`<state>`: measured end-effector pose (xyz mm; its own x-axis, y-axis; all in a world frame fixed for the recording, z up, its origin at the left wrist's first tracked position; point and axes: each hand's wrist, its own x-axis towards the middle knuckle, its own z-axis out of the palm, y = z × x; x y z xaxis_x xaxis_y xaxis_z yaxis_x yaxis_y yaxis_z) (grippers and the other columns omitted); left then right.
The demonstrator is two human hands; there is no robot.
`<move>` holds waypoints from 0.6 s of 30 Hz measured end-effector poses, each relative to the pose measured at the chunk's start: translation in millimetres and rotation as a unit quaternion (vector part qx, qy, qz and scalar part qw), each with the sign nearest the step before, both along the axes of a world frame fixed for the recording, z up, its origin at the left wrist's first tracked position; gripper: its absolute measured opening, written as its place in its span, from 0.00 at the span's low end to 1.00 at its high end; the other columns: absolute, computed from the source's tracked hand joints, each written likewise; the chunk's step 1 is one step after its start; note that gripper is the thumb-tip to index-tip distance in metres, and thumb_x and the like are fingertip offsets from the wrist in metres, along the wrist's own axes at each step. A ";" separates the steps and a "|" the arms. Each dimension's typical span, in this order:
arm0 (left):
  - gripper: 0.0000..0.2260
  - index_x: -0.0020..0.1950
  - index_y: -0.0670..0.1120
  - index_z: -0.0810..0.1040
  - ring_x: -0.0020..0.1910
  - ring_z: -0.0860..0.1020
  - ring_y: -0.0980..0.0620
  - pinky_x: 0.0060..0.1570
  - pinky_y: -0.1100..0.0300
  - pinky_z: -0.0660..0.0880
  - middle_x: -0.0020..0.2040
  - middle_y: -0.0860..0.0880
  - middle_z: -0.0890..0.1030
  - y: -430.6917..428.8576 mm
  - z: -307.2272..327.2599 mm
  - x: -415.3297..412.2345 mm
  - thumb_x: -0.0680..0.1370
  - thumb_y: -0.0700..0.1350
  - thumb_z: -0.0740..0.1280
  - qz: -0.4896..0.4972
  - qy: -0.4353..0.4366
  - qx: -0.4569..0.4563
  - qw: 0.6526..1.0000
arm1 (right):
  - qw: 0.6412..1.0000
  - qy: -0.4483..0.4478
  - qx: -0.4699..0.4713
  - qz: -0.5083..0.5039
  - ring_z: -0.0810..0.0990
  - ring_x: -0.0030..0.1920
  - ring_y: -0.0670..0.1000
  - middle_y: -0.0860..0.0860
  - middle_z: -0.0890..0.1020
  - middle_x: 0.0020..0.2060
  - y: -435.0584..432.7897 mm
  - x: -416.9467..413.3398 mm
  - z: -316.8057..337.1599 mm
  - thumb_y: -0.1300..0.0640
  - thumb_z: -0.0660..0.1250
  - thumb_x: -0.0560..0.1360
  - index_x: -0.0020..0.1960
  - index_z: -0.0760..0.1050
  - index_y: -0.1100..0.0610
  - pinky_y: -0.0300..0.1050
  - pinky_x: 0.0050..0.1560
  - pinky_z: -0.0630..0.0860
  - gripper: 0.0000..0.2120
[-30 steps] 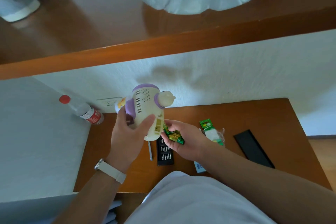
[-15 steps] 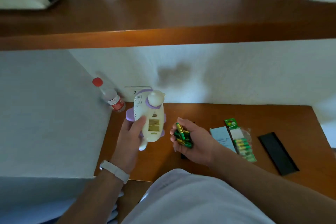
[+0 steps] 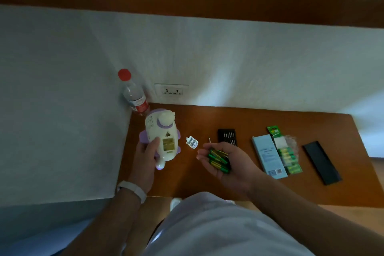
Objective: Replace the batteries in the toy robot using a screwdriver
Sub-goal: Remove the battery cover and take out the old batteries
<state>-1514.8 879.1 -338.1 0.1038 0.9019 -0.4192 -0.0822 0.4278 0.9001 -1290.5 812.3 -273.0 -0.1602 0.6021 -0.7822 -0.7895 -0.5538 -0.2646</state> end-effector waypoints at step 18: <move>0.24 0.76 0.49 0.66 0.64 0.77 0.31 0.69 0.31 0.67 0.69 0.38 0.77 13.4 -43.5 -0.3 0.80 0.46 0.60 -0.092 -0.100 -0.045 0.990 | 0.996 -0.039 -0.064 -0.055 0.84 0.50 0.60 0.65 0.81 0.50 -9.2 -17.1 -12.0 0.66 0.70 0.73 0.57 0.80 0.67 0.49 0.40 0.83 0.12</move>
